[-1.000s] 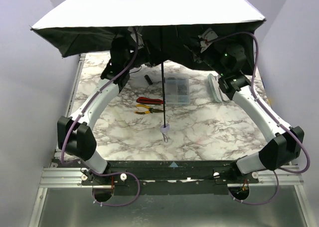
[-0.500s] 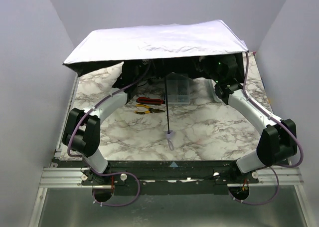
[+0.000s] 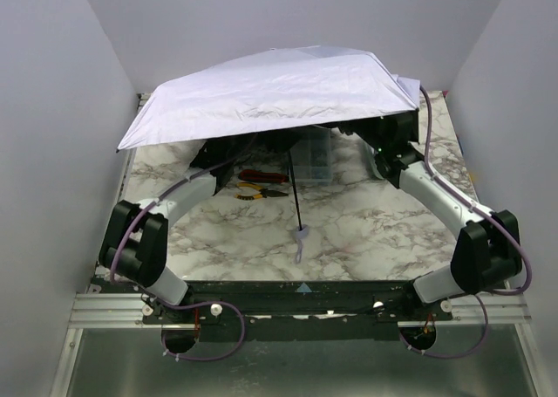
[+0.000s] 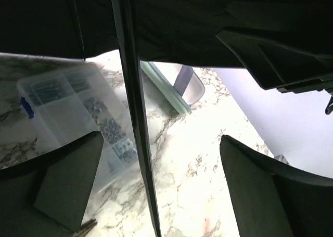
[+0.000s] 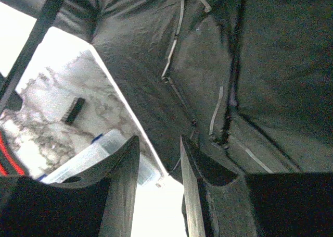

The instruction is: Open the umbrella

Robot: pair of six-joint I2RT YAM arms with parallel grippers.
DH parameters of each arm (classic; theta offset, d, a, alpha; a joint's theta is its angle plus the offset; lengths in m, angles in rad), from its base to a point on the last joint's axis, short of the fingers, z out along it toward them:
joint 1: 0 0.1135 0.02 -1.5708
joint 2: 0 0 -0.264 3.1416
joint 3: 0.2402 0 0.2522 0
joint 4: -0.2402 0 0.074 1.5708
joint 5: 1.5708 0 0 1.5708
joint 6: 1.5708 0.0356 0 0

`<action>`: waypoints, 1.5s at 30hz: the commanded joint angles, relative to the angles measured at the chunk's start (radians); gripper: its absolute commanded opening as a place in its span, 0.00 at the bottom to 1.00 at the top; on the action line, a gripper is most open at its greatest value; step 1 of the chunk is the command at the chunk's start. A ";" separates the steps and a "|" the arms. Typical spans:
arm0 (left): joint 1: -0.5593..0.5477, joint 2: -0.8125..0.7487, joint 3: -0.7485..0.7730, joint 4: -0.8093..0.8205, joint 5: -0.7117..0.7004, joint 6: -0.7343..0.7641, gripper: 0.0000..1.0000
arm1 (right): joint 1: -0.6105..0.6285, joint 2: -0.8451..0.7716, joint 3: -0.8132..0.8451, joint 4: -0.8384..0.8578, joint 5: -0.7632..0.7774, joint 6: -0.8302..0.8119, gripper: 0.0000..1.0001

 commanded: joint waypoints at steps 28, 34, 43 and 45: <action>0.035 -0.595 -0.304 -0.723 -0.246 0.990 0.98 | 0.004 -0.373 -0.270 -0.489 -0.368 -0.191 0.94; 0.044 -0.691 -0.315 -0.860 -0.371 1.106 0.99 | 0.004 -0.498 -0.340 -0.590 -0.310 -0.208 1.00; 0.046 -0.912 -0.452 -0.830 -0.591 1.205 0.98 | 0.004 -0.760 -0.483 -0.669 -0.186 -0.202 1.00; 0.045 -0.951 -0.484 -0.812 -0.617 1.205 0.99 | 0.004 -0.797 -0.502 -0.666 -0.143 -0.182 1.00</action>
